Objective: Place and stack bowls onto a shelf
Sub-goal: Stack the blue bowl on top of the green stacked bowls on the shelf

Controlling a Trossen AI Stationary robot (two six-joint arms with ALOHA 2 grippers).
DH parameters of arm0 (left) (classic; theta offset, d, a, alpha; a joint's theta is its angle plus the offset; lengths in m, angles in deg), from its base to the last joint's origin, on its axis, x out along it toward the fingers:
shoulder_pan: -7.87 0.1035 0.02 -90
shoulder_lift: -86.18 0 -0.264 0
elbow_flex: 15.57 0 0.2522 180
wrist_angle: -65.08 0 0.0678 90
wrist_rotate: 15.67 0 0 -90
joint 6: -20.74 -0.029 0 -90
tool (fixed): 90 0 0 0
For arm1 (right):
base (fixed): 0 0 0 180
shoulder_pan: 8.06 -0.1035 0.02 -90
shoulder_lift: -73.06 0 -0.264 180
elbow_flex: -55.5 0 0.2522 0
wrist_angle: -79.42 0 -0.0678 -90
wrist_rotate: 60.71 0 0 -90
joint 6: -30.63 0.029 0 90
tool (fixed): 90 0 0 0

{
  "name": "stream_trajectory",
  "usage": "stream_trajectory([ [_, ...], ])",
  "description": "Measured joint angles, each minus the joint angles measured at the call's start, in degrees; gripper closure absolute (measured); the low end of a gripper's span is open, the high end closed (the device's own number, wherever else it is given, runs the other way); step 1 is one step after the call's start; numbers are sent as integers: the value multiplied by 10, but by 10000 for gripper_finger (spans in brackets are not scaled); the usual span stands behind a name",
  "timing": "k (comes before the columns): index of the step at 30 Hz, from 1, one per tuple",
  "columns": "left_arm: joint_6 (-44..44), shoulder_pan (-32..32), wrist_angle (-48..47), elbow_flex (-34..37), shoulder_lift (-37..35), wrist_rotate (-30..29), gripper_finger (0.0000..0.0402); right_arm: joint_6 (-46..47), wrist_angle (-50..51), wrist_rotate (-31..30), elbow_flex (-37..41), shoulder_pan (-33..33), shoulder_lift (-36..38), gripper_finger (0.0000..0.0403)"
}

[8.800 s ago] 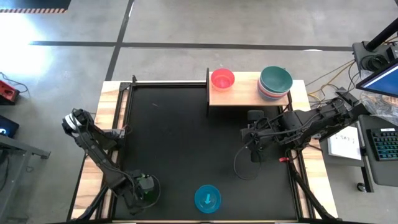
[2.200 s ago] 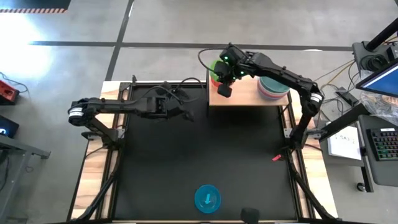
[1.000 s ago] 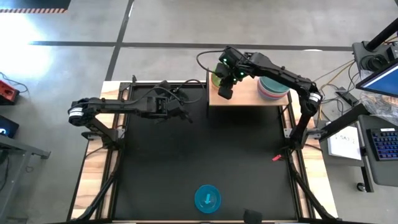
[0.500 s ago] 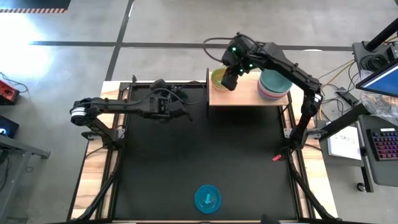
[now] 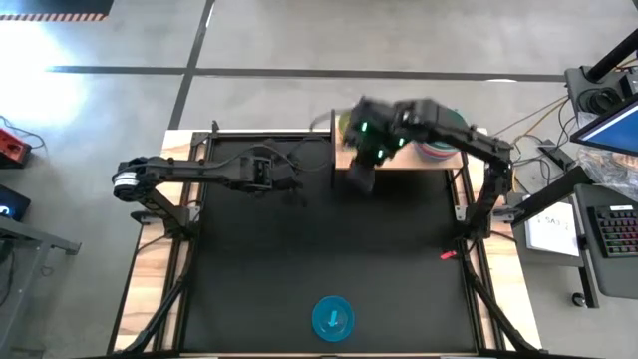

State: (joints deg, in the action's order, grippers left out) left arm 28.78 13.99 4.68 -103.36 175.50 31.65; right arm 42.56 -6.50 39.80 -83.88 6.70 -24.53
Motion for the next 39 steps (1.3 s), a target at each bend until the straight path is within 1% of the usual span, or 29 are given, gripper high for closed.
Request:
stream_trajectory([
  [1, -5, -3, 0, 3, -1, 54, 312, 11, 0, -7, 2, -21, -2, 280],
  [3, -22, -14, 3, 16, -1, 139, 312, 34, 0, -43, 7, -65, -4, 279],
  [6, -55, -51, 33, 51, -3, 223, 312, 66, 8, -116, 18, -126, -4, 278],
  [8, -74, -86, 66, 79, -4, 264, 312, 86, 21, -148, 27, -163, -4, 280],
  [10, -81, -125, 98, 102, -4, 273, 312, 110, 32, -167, 38, -196, -4, 280],
  [13, -88, -184, 128, 122, -4, 259, 312, 140, 31, -180, 57, -239, -4, 280],
  [17, -125, -259, 153, 127, -3, 258, 312, 178, 30, -181, 85, -284, -4, 280],
  [20, -161, -303, 181, 127, -1, 264, 312, 209, 25, -181, 113, -315, -4, 280],
  [23, -183, -320, 220, 127, 0, 288, 312, 236, 8, -181, 142, -341, -4, 283],
  [27, -181, -325, 280, 127, 2, 398, 312, 279, -29, -180, 186, -373, -4, 288],
  [28, -181, -329, 289, 127, 3, 410, 312, 289, -35, -180, 196, -381, -4, 290],
  [33, -181, -353, 315, 127, 15, 417, 312, 342, -66, -176, 236, -425, -4, 296],
  [39, -196, -387, 346, 123, 55, 419, 312, 380, -137, -176, 269, -463, -4, 298],
])
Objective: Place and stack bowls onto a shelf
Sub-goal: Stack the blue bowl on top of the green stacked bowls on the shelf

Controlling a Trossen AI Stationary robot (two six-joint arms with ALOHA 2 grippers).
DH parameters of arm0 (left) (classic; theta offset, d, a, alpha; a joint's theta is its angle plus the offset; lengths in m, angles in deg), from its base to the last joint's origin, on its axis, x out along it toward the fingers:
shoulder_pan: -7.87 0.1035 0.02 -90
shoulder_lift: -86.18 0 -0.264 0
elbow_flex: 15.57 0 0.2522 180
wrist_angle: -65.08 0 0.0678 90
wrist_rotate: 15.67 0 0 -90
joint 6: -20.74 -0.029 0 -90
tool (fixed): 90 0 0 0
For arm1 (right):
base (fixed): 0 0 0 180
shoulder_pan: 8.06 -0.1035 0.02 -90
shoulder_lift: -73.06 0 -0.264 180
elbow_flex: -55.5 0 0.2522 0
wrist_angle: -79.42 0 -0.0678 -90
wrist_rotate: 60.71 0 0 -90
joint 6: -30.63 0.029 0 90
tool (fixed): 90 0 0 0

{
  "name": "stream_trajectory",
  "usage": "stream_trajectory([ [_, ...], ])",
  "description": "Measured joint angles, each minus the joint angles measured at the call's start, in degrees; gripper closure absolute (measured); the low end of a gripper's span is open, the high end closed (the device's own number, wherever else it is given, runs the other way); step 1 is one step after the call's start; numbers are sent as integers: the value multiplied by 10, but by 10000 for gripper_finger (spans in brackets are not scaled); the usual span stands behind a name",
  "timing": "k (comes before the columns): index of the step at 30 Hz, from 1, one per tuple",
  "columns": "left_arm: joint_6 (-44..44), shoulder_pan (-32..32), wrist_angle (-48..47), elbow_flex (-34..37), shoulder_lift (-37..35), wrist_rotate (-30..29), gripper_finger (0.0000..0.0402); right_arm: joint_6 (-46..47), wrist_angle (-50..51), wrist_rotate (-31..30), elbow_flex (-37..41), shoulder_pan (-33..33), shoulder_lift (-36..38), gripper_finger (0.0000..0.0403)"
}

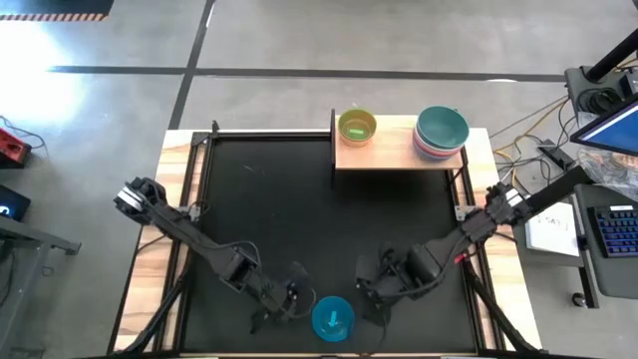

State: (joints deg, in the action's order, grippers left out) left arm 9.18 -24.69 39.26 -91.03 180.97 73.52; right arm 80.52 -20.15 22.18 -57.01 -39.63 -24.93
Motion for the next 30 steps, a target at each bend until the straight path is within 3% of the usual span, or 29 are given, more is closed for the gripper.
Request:
stream_trajectory([
  [6, -39, -10, 6, -51, 68, -1, 312, 22, -57, 0, 22, -21, 0, 302],
  [16, -76, -21, -29, -158, 178, -1, 320, 46, -59, -2, 31, -45, 0, 303],
  [22, -77, -14, -31, -170, 201, 36, 331, 31, -59, -5, 31, -46, 0, 307],
  [30, -90, 0, -29, -167, 212, 39, 338, 19, -62, -15, 31, -45, 0, 303],
])
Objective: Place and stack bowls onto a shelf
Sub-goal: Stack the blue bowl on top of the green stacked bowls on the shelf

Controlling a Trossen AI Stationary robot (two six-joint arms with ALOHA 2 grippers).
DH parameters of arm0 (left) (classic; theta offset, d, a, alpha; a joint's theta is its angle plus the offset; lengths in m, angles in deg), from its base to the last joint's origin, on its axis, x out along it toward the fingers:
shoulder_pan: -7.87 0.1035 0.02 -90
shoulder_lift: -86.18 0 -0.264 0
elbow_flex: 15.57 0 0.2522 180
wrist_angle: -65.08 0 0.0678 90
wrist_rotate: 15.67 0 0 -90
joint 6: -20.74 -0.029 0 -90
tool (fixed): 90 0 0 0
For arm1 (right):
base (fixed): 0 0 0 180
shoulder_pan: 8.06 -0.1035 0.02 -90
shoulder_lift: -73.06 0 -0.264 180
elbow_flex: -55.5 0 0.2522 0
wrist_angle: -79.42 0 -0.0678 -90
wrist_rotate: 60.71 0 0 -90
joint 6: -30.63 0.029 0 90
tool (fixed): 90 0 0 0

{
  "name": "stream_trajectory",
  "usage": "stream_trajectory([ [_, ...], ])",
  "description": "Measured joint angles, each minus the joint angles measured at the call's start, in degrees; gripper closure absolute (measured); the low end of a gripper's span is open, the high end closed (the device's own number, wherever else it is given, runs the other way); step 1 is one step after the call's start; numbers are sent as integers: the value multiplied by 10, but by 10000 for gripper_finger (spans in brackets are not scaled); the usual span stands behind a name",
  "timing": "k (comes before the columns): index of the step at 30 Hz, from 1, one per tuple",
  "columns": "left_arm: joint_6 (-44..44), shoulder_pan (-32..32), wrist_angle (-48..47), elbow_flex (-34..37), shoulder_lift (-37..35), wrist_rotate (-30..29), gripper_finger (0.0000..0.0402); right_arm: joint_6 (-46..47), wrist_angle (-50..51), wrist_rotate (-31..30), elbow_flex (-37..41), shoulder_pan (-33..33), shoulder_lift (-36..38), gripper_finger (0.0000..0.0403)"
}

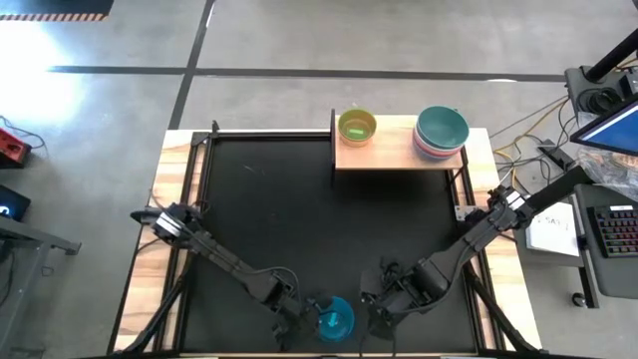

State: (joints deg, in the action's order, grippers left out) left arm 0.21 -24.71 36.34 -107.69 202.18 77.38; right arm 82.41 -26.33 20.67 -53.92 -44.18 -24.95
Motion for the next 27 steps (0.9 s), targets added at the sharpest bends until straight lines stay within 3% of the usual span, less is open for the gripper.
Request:
stream_trajectory([
  [7, 1, 9, -2, 0, 19, -4, 341, 1, -11, -6, 0, 0, 0, 305],
  [14, 9, 10, -16, -3, 15, 12, 397, -15, -13, -6, 0, 0, 0, 309],
  [27, -39, 13, -88, -52, -11, 41, 401, -49, -37, 6, 0, -4, 0, 310],
])
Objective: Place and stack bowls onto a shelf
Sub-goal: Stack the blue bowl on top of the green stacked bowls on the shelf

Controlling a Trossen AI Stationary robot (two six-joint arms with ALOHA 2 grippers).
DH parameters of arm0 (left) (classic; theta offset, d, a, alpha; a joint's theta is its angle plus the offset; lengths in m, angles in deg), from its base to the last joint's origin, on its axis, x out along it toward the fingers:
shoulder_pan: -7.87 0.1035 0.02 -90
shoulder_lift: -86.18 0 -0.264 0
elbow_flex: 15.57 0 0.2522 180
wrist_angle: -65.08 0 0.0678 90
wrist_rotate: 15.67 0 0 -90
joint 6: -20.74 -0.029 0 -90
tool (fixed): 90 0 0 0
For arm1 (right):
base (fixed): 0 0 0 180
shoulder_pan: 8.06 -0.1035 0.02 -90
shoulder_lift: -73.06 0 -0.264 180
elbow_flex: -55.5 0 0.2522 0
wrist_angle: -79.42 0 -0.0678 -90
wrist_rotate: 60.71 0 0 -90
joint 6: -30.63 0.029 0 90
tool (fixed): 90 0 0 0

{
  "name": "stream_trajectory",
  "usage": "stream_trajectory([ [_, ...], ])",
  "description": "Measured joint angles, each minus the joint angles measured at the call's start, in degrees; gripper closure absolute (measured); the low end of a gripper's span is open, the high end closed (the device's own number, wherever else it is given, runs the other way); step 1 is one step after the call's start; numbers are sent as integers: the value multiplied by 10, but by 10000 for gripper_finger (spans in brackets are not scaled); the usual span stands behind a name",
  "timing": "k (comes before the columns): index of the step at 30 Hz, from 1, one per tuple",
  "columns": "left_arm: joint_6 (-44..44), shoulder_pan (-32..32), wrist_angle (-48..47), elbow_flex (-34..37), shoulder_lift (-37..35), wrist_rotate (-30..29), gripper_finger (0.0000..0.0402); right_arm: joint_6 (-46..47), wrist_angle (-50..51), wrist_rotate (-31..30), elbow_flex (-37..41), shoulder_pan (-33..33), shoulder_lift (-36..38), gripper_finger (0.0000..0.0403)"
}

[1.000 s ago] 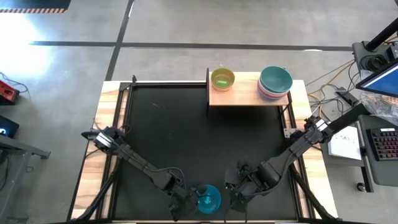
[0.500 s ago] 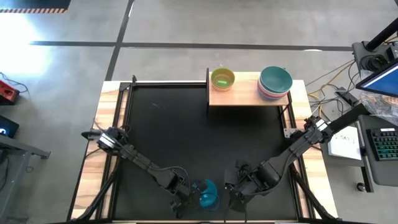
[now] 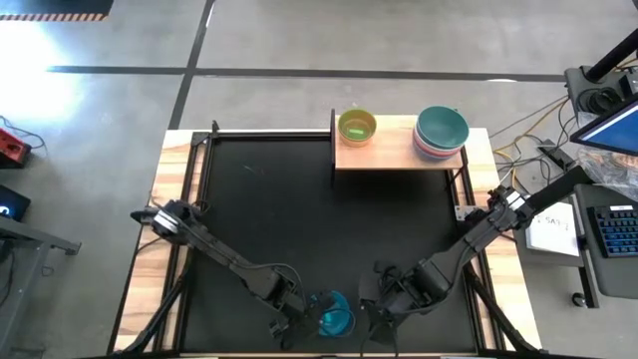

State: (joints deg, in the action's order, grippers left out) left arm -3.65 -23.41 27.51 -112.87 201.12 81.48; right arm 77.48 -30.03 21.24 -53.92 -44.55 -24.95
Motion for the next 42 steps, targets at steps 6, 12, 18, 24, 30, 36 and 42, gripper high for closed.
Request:
stream_trajectory([
  [6, -15, 12, -38, -23, -48, 0, 401, -70, -40, 16, -1, 0, 0, 300],
  [12, -15, 29, -42, -22, -109, 17, 401, -176, -81, 16, -1, 0, 0, 295],
  [18, -20, 46, -38, -22, -129, 96, 401, -315, -113, 15, -2, 0, 0, 290],
  [24, -17, 60, -74, -21, -126, 134, 401, -349, -104, 14, -2, 0, 0, 291],
  [30, -31, 59, -52, -21, -123, 150, 402, -380, -106, 3, -2, 0, 0, 292],
  [36, -38, 61, -33, -21, -120, 175, 402, -409, -122, -11, -2, 0, 0, 294],
  [42, -61, 66, -4, -22, -120, 179, 402, -439, -145, -9, -2, 0, 0, 301],
])
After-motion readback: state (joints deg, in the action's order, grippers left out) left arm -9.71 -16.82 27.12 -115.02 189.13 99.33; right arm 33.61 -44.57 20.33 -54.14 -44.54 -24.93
